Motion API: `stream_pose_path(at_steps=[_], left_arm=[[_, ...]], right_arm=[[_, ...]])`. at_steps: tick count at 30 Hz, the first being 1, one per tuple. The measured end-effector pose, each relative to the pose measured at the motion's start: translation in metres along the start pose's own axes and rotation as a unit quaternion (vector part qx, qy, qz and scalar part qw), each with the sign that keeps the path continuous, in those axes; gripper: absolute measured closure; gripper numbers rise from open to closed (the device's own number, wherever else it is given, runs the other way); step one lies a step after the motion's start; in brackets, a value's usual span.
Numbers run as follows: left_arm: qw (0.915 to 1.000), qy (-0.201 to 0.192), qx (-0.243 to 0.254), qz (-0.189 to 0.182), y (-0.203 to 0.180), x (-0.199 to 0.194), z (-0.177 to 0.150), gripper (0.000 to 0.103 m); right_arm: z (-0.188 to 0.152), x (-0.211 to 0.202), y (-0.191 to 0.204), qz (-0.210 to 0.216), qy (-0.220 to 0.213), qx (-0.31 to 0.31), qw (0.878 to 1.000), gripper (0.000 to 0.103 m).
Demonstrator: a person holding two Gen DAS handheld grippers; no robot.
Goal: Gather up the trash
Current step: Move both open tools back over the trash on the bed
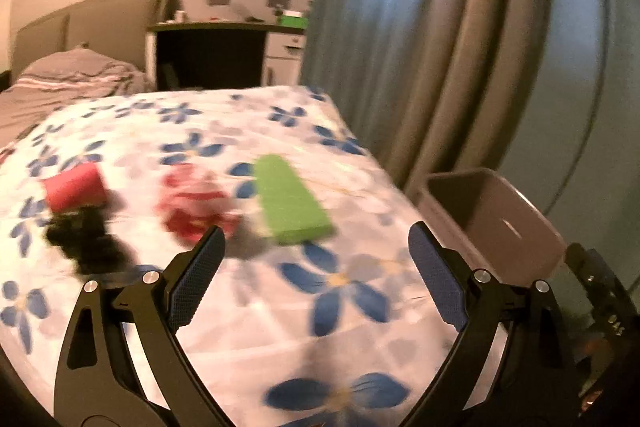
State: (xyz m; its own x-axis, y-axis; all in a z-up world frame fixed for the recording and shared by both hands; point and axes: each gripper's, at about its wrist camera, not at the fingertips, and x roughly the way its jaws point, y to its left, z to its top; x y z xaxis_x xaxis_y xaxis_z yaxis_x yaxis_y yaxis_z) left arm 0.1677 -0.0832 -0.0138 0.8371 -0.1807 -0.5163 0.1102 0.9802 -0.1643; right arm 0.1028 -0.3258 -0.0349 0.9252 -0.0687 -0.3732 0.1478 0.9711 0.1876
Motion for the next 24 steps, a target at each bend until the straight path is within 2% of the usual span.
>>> stream_pose_path(at_steps=[9,24], left_arm=[[0.9969,-0.021,-0.029,0.069,0.067,-0.037,-0.013,0.012],[0.9884,-0.038,-0.083,0.122,0.135,-0.064,-0.019,0.012]], right_arm=[[-0.005,-0.007,0.050,0.045,0.001,-0.022,0.999,0.018],[-0.016,-0.004,0.126,0.103,0.012,-0.076,0.992,0.018]])
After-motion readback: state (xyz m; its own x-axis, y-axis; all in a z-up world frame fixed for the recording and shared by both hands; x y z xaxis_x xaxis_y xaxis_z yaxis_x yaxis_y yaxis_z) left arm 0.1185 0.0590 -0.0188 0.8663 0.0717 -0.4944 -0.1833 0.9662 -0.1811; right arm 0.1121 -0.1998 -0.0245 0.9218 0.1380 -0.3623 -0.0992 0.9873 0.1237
